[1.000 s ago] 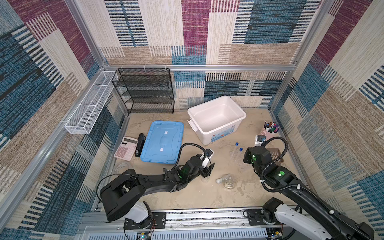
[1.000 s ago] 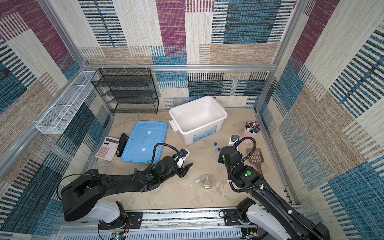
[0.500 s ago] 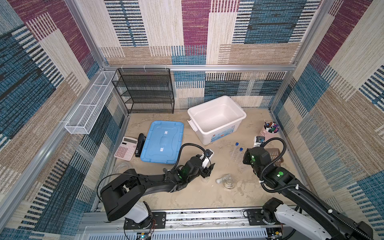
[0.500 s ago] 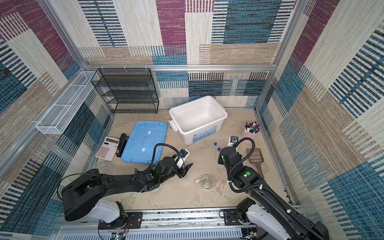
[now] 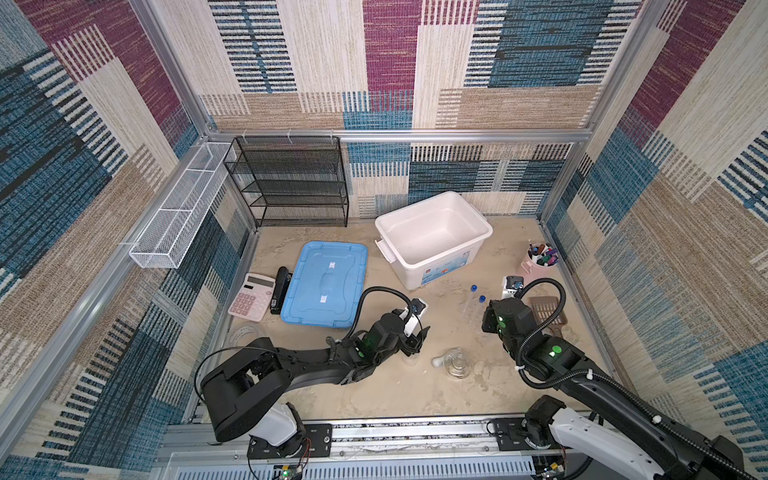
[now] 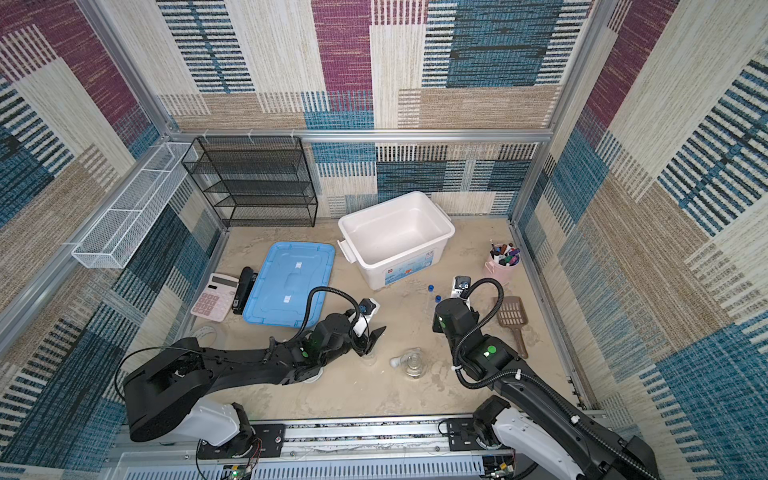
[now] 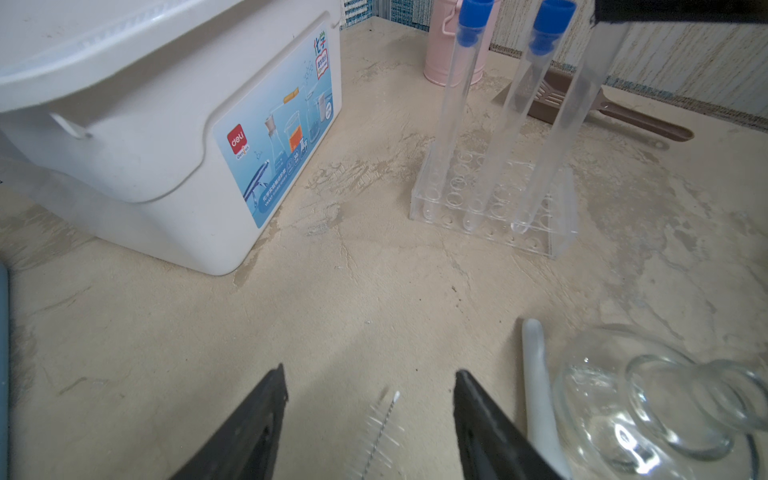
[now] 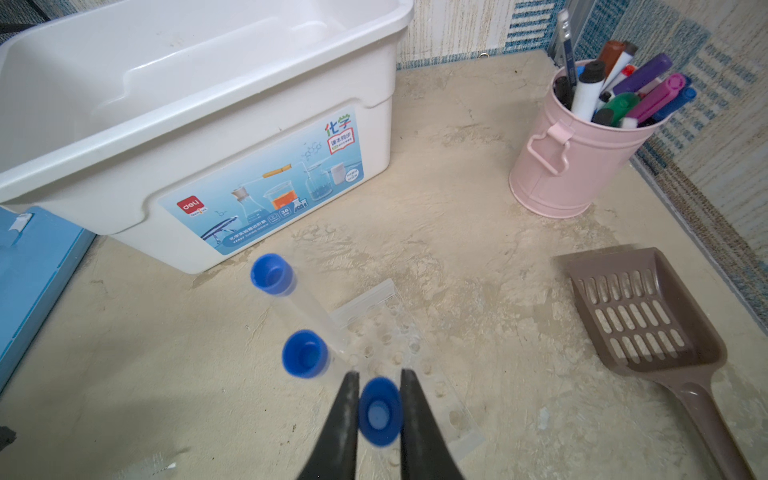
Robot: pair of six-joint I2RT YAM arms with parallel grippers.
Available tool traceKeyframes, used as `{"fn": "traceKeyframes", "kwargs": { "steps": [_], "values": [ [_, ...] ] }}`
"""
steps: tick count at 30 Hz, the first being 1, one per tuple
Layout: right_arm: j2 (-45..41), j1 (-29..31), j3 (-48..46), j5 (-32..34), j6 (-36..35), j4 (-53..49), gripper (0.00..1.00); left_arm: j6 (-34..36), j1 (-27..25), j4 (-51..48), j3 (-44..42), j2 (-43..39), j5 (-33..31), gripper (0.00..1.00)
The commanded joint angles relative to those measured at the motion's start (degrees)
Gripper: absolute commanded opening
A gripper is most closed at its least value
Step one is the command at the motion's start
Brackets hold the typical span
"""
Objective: Organize the chemistry lab equipment
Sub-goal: 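Lower the tube into the clear rack with the right gripper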
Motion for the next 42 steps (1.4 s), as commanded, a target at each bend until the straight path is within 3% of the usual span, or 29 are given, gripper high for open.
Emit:
{"fn": "traceKeyframes", "kwargs": {
  "steps": [1, 8, 26, 39, 42],
  "values": [
    [0.34, 1.46, -0.47, 2.63, 0.62, 2.65, 0.11, -1.08, -0.01, 1.4, 0.12, 0.11, -0.97, 0.66],
    [1.79, 4.83, -0.76, 5.64, 1.87, 2.58, 0.11, -1.2, -0.09, 1.23, 0.22, 0.06, -0.88, 0.66],
    [3.23, 5.49, -0.5, 4.86, 1.89, 3.2, 0.16, -1.56, -0.02, 1.4, -0.03, 0.03, -0.53, 0.66],
    [3.54, 5.52, -0.32, 4.49, 1.11, 3.82, 0.31, -1.37, -0.04, 1.07, 0.3, -0.24, -0.47, 0.66],
    [3.4, 5.54, -0.23, 4.16, 0.92, 3.7, 0.41, -1.49, 0.0, 1.04, 0.27, -0.34, -0.48, 0.66]
  ]
}}
